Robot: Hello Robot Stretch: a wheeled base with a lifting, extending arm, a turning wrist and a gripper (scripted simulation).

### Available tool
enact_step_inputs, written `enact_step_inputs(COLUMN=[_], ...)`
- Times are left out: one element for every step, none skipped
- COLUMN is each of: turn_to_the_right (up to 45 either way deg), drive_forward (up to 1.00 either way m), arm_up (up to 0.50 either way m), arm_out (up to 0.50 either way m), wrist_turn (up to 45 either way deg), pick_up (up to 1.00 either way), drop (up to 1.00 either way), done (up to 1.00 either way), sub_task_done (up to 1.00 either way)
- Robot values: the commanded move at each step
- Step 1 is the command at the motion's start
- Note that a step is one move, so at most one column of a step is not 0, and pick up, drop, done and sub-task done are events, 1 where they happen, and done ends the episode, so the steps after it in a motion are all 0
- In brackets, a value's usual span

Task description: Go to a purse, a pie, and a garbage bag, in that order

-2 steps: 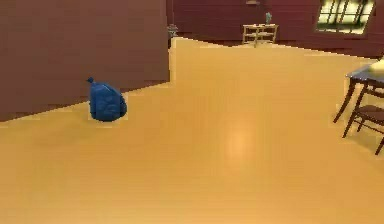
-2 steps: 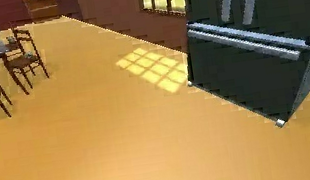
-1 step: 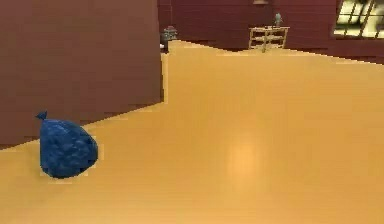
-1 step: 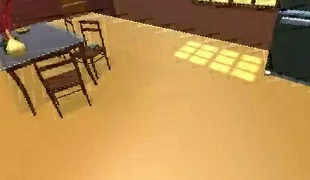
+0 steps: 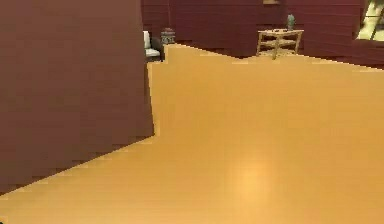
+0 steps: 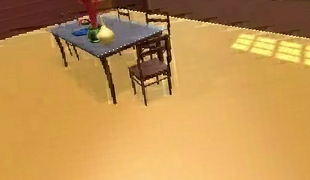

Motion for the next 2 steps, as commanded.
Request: enact_step_inputs(turn_to_the_right=[0.0,0.0], drive_forward=[1.0,0.8], arm_up=[0.0,0.0], arm_out=[0.0,0.0], wrist_turn=[0.0,0.0], pick_up=[0.0,0.0], drop=[0.0,0.0], done=[0.0,0.0], sub_task_done=[0.0,0.0])
